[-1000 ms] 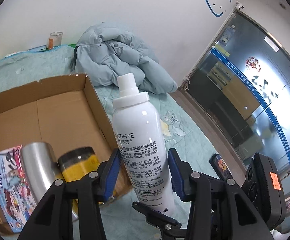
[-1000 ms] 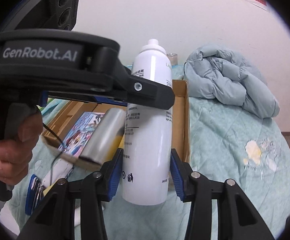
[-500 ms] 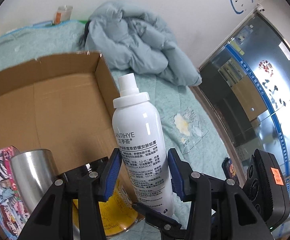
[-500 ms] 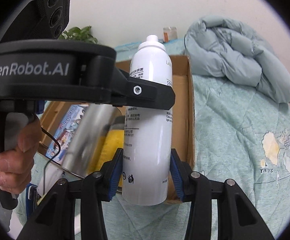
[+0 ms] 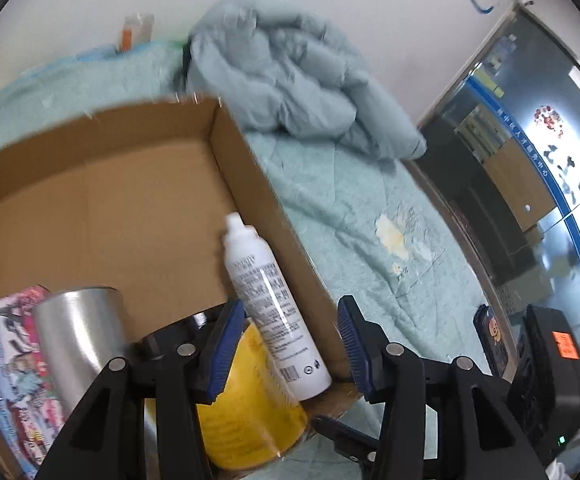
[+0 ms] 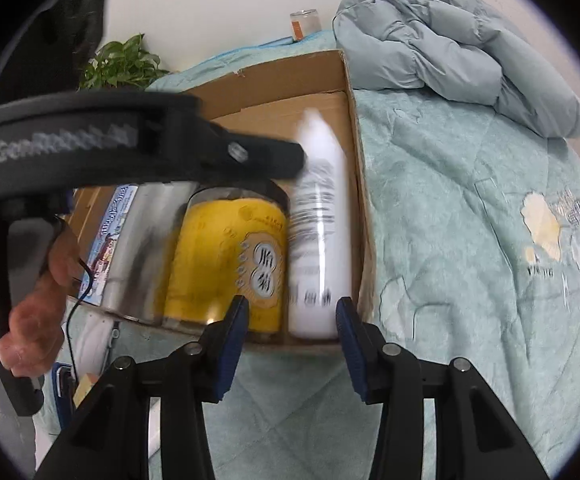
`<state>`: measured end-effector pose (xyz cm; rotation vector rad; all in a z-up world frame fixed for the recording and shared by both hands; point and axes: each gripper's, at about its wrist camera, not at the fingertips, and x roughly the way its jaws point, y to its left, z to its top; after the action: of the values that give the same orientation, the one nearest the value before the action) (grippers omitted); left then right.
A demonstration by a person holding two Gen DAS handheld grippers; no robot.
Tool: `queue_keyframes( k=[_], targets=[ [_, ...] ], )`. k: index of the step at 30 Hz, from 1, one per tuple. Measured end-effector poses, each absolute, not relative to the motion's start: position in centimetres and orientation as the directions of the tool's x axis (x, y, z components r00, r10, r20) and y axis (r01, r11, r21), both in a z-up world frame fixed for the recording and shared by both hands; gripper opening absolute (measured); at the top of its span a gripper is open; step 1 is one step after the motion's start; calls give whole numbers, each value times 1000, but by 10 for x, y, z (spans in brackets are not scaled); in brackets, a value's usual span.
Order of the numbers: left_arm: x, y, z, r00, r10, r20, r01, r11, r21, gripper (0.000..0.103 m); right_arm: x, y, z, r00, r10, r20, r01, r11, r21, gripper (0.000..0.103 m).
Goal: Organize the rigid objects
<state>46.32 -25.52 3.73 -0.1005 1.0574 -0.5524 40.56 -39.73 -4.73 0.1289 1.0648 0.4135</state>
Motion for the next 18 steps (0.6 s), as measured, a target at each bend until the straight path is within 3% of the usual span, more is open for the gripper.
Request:
queue_keyframes(
  k=[1,3,4,6,9,10,11,12,13,15,16,17,18],
  targets=[
    [449,-247,49,427,-468,-774,393,867,-307,54,398,-399,-45,437,395,-808,-272,914,301,55],
    [414,-227,71,562,-410,-718,376,900,-219,88,380,-400,-38,490,379,-785,-274,922,274,82],
    [398,-217,79,617,-381,-689,359,915,-185,103,371,-400,-36,515,360,-778,-269,929,252,82],
    [362,-194,92,714,-330,-618,325,937,-125,102,356,-398,-33,549,332,-767,-270,939,213,82],
    [316,-163,102,758,-270,-594,288,955,-68,100,336,-390,-32,570,301,-765,-280,946,163,82],
    [302,-151,105,769,-247,-589,262,963,-62,81,327,-387,-30,577,312,-755,-294,942,165,77],
    [289,-140,106,773,-233,-589,245,968,-62,61,320,-387,-27,588,325,-741,-303,938,171,46],
    [277,-130,106,756,-230,-613,239,969,-68,15,313,-384,-25,596,325,-735,-308,937,165,27],
    [268,-121,105,736,-228,-638,234,969,-75,0,308,-380,-24,594,306,-744,-307,941,143,11],
    [243,-103,107,751,-202,-628,186,978,-92,3,293,-375,-18,605,313,-733,-314,939,141,14],
    [232,-96,109,764,-196,-614,176,980,-94,17,285,-373,-14,613,315,-725,-310,939,146,21],
    [220,-88,112,776,-182,-604,160,983,-90,36,281,-370,-11,616,304,-727,-303,943,138,55],
    [207,-82,113,783,-155,-602,129,988,-86,93,274,-367,-9,620,299,-725,-299,945,133,92]
  ],
)
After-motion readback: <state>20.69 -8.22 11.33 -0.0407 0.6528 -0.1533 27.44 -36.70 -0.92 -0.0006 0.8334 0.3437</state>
